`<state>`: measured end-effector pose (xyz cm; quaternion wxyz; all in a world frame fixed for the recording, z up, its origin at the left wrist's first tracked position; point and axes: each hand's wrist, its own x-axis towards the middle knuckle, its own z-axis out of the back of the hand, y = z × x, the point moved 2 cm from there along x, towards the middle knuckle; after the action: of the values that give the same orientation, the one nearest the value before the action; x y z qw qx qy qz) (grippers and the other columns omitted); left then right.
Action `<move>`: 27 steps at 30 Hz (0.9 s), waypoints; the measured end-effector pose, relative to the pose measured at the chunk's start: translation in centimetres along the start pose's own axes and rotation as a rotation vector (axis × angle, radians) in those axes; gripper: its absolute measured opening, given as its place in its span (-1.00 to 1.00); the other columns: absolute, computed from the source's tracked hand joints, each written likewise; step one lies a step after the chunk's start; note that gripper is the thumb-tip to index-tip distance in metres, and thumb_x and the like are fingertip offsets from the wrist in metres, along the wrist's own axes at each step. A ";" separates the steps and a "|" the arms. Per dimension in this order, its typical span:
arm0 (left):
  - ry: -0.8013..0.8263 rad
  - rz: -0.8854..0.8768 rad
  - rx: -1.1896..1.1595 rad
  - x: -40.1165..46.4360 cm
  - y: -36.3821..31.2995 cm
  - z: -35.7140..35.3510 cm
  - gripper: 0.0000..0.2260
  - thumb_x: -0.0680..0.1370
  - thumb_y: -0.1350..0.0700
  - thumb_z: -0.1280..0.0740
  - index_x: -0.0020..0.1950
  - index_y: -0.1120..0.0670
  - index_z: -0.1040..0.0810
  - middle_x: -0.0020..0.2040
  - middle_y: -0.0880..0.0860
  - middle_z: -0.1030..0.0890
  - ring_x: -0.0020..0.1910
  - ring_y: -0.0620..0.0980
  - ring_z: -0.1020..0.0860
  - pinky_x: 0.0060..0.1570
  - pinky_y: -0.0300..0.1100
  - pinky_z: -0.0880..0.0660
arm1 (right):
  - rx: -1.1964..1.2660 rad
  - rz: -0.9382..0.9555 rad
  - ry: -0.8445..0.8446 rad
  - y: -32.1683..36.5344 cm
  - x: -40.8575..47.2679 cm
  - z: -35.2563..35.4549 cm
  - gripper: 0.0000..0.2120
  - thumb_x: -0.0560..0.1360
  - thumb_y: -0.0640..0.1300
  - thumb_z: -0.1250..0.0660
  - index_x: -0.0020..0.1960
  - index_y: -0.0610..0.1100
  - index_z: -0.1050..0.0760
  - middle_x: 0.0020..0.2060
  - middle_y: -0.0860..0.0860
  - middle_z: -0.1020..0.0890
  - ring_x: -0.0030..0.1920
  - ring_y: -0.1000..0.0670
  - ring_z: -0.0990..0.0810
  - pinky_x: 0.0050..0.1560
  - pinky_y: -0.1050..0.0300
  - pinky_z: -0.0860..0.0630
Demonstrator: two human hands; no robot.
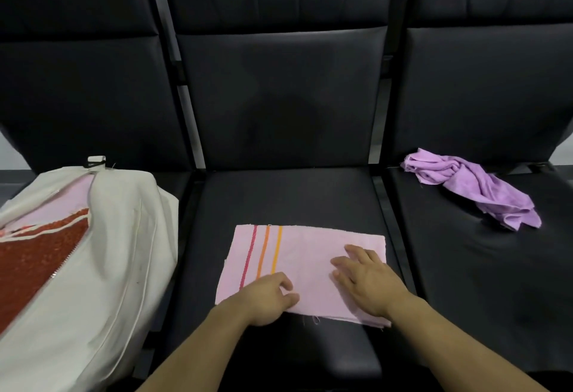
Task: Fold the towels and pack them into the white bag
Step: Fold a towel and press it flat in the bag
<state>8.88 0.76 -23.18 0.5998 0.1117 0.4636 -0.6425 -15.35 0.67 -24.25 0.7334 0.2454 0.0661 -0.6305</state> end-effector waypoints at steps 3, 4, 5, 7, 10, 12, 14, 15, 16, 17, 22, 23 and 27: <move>-0.145 0.000 0.108 0.6 0.2 0.3 -0.58 0.65 -0.24 -0.16 0.47 -0.11 -0.33 0.40 -0.01 -0.33 0.38 0.03 -0.36 0.41 0.02 -0.35 | -0.060 -0.031 0.026 1.3 -0.5 0.2 -0.53 0.67 0.22 0.03 0.53 0.14 -0.27 0.44 -0.03 -0.24 0.40 -0.11 -0.27 0.42 -0.05 -0.32; -0.194 0.006 0.156 0.8 0.2 0.4 -0.54 0.66 -0.24 -0.13 0.52 -0.10 -0.29 0.46 0.00 -0.27 0.46 0.05 -0.28 0.45 0.05 -0.29 | -0.035 -0.043 0.056 1.6 -0.7 0.1 -0.53 0.67 0.23 0.00 0.53 0.15 -0.28 0.38 -0.04 -0.28 0.37 -0.12 -0.32 0.41 -0.04 -0.33; -0.230 0.020 0.195 0.9 0.2 0.5 -0.50 0.67 -0.23 -0.11 0.57 -0.09 -0.24 0.53 0.00 -0.21 0.52 0.08 -0.20 0.49 0.07 -0.23 | 0.018 -0.053 0.102 1.9 -0.8 -0.1 -0.54 0.66 0.24 -0.02 0.52 0.15 -0.30 0.34 -0.03 -0.31 0.34 -0.13 -0.38 0.40 -0.01 -0.34; -0.250 0.044 0.229 1.2 0.5 0.5 -0.45 0.69 -0.21 -0.05 0.65 -0.07 -0.11 0.65 0.01 -0.04 0.62 0.11 -0.03 0.57 0.10 -0.09 | 0.174 -0.037 0.200 2.6 -1.2 -0.6 -0.54 0.65 0.26 -0.06 0.48 0.15 -0.37 0.32 0.00 -0.40 0.32 -0.10 -0.48 0.37 0.04 -0.37; -0.227 0.043 0.157 1.6 0.9 0.3 -0.45 0.71 -0.16 -0.03 0.67 -0.08 0.00 0.68 -0.05 0.13 0.64 0.09 0.11 0.59 0.11 -0.01 | 0.382 -0.019 0.162 3.2 -1.7 -0.3 -0.62 0.63 0.24 -0.12 0.20 0.08 -0.59 0.08 0.09 -0.67 0.10 0.01 -0.62 0.16 0.11 -0.52; -0.279 0.053 0.067 1.6 1.0 0.4 -0.47 0.71 -0.13 -0.08 0.66 -0.06 -0.07 0.67 -0.02 0.03 0.62 0.10 0.00 0.56 0.10 -0.14 | 0.453 -0.104 0.005 2.9 -1.4 0.5 -0.70 0.63 0.19 -0.17 0.06 0.06 -0.61 -0.11 0.11 -0.68 -0.08 0.04 -0.63 -0.02 0.12 -0.56; -0.432 0.102 -0.043 1.5 1.0 0.6 -0.50 0.69 -0.11 -0.17 0.59 0.02 -0.21 0.55 0.06 -0.21 0.49 0.11 -0.25 0.44 0.04 -0.34 | 0.549 -0.228 -0.141 2.0 -0.9 0.8 -0.74 0.61 0.14 -0.23 -0.04 0.03 -0.61 -0.20 0.12 -0.67 -0.15 0.06 -0.62 -0.08 0.12 -0.57; -0.510 0.155 -0.105 1.6 1.0 0.7 -0.52 0.67 -0.11 -0.23 0.53 0.07 -0.28 0.45 0.09 -0.32 0.39 0.11 -0.37 0.35 0.02 -0.43 | 0.611 -0.298 -0.186 1.5 -0.5 0.6 -0.73 0.60 0.12 -0.26 -0.11 -0.02 -0.60 -0.26 0.12 -0.65 -0.22 0.06 -0.60 -0.13 0.12 -0.56; -0.562 0.216 -0.170 1.5 1.0 0.8 -0.52 0.64 -0.13 -0.28 0.46 0.11 -0.33 0.37 0.11 -0.40 0.30 0.13 -0.46 0.25 0.01 -0.49 | 0.673 -0.361 -0.207 1.1 -0.3 0.5 -0.69 0.57 0.10 -0.29 -0.17 -0.12 -0.58 -0.33 0.11 -0.62 -0.29 0.05 -0.57 -0.18 0.12 -0.53; -0.573 0.281 -0.220 1.6 1.1 0.7 -0.50 0.61 -0.15 -0.33 0.40 0.15 -0.36 0.31 0.13 -0.46 0.23 0.14 -0.52 0.16 0.00 -0.53 | 0.739 -0.412 -0.201 0.9 0.0 0.1 -0.64 0.55 0.08 -0.32 -0.21 -0.22 -0.55 -0.37 0.06 -0.58 -0.34 0.02 -0.53 -0.23 0.12 -0.51; -0.488 0.332 -0.277 2.1 0.8 -0.3 -0.66 0.56 -0.13 -0.43 -0.04 0.14 -0.47 -0.07 0.05 -0.59 -0.16 0.02 -0.57 -0.28 -0.16 -0.46 | 0.860 -0.478 -0.087 1.6 -0.1 -1.5 -0.63 0.42 0.02 -0.48 -0.30 -0.29 -0.56 -0.35 -0.15 -0.68 -0.36 -0.16 -0.63 -0.29 0.02 -0.56; -0.466 0.322 -0.317 2.4 0.8 -0.4 -0.68 0.55 -0.11 -0.43 -0.09 0.12 -0.47 -0.12 0.04 -0.58 -0.18 0.02 -0.58 -0.27 -0.16 -0.48 | 0.853 -0.479 -0.078 1.8 -0.1 -1.7 -0.63 0.40 0.02 -0.50 -0.29 -0.30 -0.57 -0.29 -0.16 -0.71 -0.32 -0.14 -0.67 -0.27 0.04 -0.59; -0.401 0.275 -0.585 2.9 1.2 -0.2 -0.72 0.52 -0.09 -0.45 -0.04 0.14 -0.62 -0.08 0.07 -0.70 -0.12 0.09 -0.68 -0.02 0.02 -0.65 | 0.898 -0.465 -0.051 2.0 0.2 -1.4 -0.61 0.42 -0.03 -0.54 -0.18 -0.40 -0.58 -0.18 -0.20 -0.71 -0.23 -0.16 -0.71 -0.19 -0.01 -0.64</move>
<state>9.12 -0.80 -25.87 0.7658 -0.1309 0.4815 -0.4057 -13.10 1.25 -24.99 0.3970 0.4999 -0.1764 -0.7492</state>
